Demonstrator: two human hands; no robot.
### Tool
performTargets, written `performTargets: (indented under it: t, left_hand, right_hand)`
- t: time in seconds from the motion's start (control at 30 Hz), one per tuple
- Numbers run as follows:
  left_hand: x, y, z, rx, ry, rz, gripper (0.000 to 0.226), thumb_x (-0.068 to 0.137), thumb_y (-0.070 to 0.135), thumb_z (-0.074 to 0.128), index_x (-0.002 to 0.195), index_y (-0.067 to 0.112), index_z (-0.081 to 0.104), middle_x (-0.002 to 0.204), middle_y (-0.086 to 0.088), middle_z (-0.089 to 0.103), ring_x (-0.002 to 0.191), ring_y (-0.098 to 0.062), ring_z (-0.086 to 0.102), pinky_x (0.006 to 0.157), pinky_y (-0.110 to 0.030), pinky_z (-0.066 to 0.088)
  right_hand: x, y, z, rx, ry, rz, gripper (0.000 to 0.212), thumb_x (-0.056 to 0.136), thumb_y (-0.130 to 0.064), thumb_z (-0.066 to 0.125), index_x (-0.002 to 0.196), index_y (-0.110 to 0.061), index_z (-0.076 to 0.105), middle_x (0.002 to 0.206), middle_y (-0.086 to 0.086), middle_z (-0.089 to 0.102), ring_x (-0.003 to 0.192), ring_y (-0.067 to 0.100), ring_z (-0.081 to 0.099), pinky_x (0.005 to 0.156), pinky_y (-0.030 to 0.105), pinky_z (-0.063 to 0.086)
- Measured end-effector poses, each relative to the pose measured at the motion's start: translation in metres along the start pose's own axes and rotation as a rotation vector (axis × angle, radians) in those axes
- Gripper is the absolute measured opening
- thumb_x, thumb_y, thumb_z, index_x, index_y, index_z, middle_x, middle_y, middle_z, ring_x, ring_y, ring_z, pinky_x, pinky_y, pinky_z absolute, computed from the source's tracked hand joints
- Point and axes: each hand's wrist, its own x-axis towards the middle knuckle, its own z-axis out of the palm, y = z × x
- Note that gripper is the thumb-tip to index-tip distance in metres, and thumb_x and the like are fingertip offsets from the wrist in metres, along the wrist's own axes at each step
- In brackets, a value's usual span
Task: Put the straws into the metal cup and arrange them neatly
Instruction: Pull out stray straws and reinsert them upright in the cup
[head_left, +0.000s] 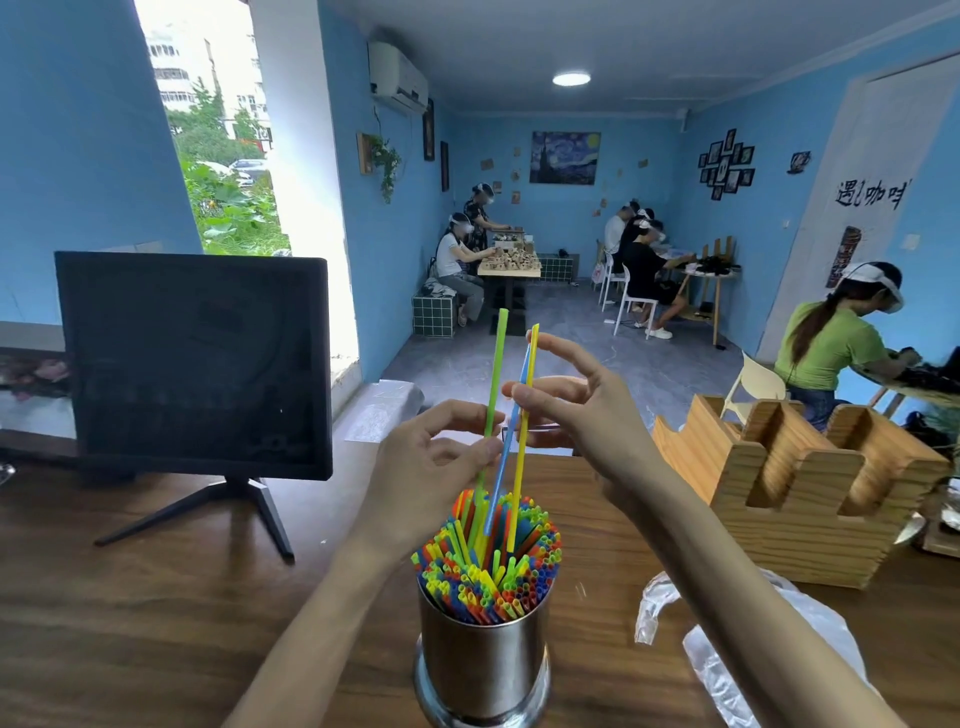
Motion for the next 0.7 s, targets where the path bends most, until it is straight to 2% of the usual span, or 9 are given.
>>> performTargets:
  t: [0.13, 0.2, 0.3, 0.4, 0.5, 0.53, 0.63, 0.7]
  left_hand:
    - [-0.003, -0.005, 0.004, 0.132, 0.096, 0.204, 0.026, 0.087, 0.007, 0.079, 0.100, 0.030, 0.078, 0.097, 0.011, 0.073, 0.089, -0.007, 0.073, 0.076, -0.019, 0.059]
    - [-0.004, -0.008, 0.005, 0.201, 0.135, 0.338, 0.029, 0.084, 0.004, 0.080, 0.104, 0.026, 0.080, 0.096, 0.006, 0.072, 0.091, -0.010, 0.071, 0.077, -0.019, 0.058]
    - [-0.003, -0.010, 0.004, 0.272, 0.172, 0.540, 0.035, 0.083, 0.006, 0.080, 0.113, 0.023, 0.076, 0.094, 0.001, 0.071, 0.087, -0.014, 0.070, 0.074, -0.026, 0.060]
    - [-0.004, -0.008, 0.004, 0.331, 0.153, 0.680, 0.033, 0.083, 0.010, 0.079, 0.114, 0.019, 0.075, 0.094, 0.000, 0.070, 0.088, -0.009, 0.067, 0.076, -0.017, 0.054]
    - [-0.005, -0.006, 0.000, 0.330, 0.100, 0.655, 0.031, 0.082, 0.009, 0.080, 0.111, 0.021, 0.077, 0.101, 0.005, 0.070, 0.096, -0.004, 0.067, 0.083, -0.016, 0.053]
    - [-0.004, -0.007, -0.001, 0.334, 0.081, 0.633, 0.031, 0.082, 0.008, 0.081, 0.109, 0.023, 0.078, 0.103, 0.008, 0.070, 0.099, -0.004, 0.068, 0.085, -0.018, 0.054]
    - [-0.001, -0.010, -0.001, 0.391, 0.048, 0.567, 0.028, 0.085, 0.008, 0.079, 0.106, 0.027, 0.079, 0.105, 0.020, 0.070, 0.101, -0.005, 0.067, 0.086, -0.027, 0.057]
    - [0.000, -0.010, 0.000, 0.412, 0.075, 0.542, 0.019, 0.089, 0.023, 0.075, 0.107, 0.028, 0.077, 0.101, 0.022, 0.070, 0.097, -0.005, 0.067, 0.081, -0.031, 0.056]
  right_hand:
    - [0.004, 0.001, 0.000, 0.229, 0.004, 0.218, 0.071, 0.081, -0.002, 0.078, 0.140, -0.030, 0.050, 0.106, 0.021, 0.074, 0.080, 0.027, 0.072, 0.058, 0.026, 0.058]
    - [0.006, 0.004, 0.000, 0.350, -0.001, 0.335, 0.059, 0.087, 0.004, 0.070, 0.136, -0.023, 0.053, 0.098, 0.016, 0.076, 0.073, 0.022, 0.074, 0.055, 0.024, 0.059]
    - [0.003, 0.006, 0.001, 0.439, -0.056, 0.458, 0.036, 0.092, 0.003, 0.064, 0.124, -0.012, 0.065, 0.085, 0.010, 0.076, 0.068, 0.016, 0.075, 0.053, 0.021, 0.059]
    - [0.002, 0.010, 0.001, 0.402, -0.149, 0.498, 0.031, 0.078, -0.002, 0.071, 0.109, -0.005, 0.073, 0.085, 0.008, 0.074, 0.066, 0.014, 0.073, 0.054, 0.021, 0.060]
    - [0.004, 0.020, 0.001, 0.317, -0.192, 0.500, 0.035, 0.067, -0.009, 0.075, 0.102, -0.005, 0.076, 0.093, 0.014, 0.073, 0.075, 0.018, 0.070, 0.075, 0.028, 0.060]
    - [0.003, 0.020, 0.002, 0.307, -0.199, 0.505, 0.036, 0.069, -0.009, 0.075, 0.104, -0.004, 0.075, 0.091, 0.014, 0.071, 0.074, 0.018, 0.068, 0.074, 0.027, 0.058]
    - [0.000, 0.021, 0.004, 0.308, -0.161, 0.514, 0.009, 0.085, -0.001, 0.066, 0.091, -0.003, 0.074, 0.068, 0.010, 0.069, 0.051, 0.012, 0.065, 0.046, 0.017, 0.052]
    - [-0.003, 0.019, 0.006, 0.225, -0.178, 0.517, 0.006, 0.087, -0.008, 0.068, 0.088, -0.003, 0.072, 0.069, 0.009, 0.068, 0.048, 0.010, 0.063, 0.039, 0.016, 0.045]
